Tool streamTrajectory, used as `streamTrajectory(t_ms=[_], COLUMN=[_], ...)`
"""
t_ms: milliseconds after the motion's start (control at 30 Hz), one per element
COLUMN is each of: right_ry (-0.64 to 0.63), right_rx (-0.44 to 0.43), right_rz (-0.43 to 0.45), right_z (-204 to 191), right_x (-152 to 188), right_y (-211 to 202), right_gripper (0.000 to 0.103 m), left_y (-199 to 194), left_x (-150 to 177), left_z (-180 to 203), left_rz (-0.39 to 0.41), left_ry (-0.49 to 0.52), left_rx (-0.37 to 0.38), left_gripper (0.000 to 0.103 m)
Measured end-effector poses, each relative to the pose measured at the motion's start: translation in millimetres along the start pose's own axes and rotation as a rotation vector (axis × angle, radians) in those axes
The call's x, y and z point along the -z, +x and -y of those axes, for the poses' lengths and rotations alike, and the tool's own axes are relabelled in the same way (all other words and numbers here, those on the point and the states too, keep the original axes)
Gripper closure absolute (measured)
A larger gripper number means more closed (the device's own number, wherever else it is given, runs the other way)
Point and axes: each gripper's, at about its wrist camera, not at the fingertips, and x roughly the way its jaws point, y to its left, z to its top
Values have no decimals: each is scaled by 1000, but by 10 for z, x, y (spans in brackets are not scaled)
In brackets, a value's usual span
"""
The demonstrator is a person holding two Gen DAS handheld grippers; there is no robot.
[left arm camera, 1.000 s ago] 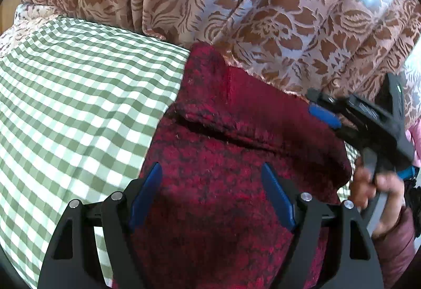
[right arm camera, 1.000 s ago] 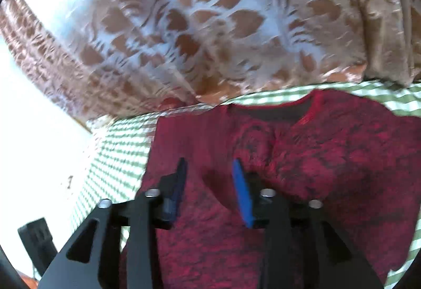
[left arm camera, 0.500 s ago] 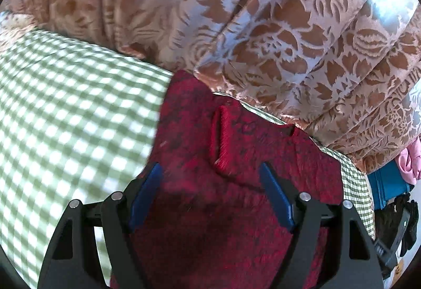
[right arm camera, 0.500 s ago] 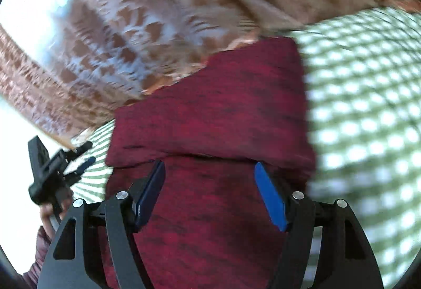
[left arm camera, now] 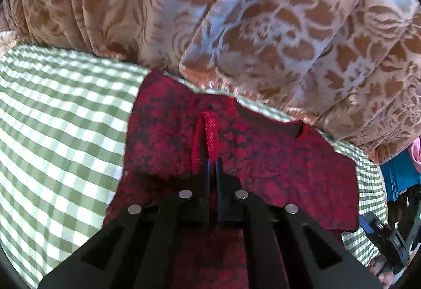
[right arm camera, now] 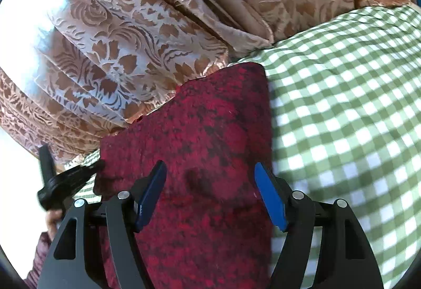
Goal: Fold small clothes
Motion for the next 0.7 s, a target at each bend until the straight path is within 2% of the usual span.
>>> streamTrajectory(t_ms=[167,333,400,500,600,667,700], right_ry=[-27,-100,-122,-199,-231,-226,-228], right_rx=[56,181,222,278,301,291,291], right_rz=[-7,-4,-12,0,19,30,31], right_z=[-98,-174,-176,-208,-224,-195,-197], right_x=[-113,-230,-249,-212,-162,-146,-146], right_y=[324,668,779,942,984,967,964], right_gripper=[35,35,35,30,28,28,28], left_y=[-236,-14,87,150,70,-67,-119], left_x=[127,205,240,330,359,383,397], left_z=[-49,-116,-125,-88,-37,4,20], left_rz=[57,-4,-24,-15,9,48,65], left_ry=[25,63,60,83,86,84,88], left_rx=[-42,-137,-154,-186,-202,-233,-240], left_gripper=[100,100,99,98,94,77,74])
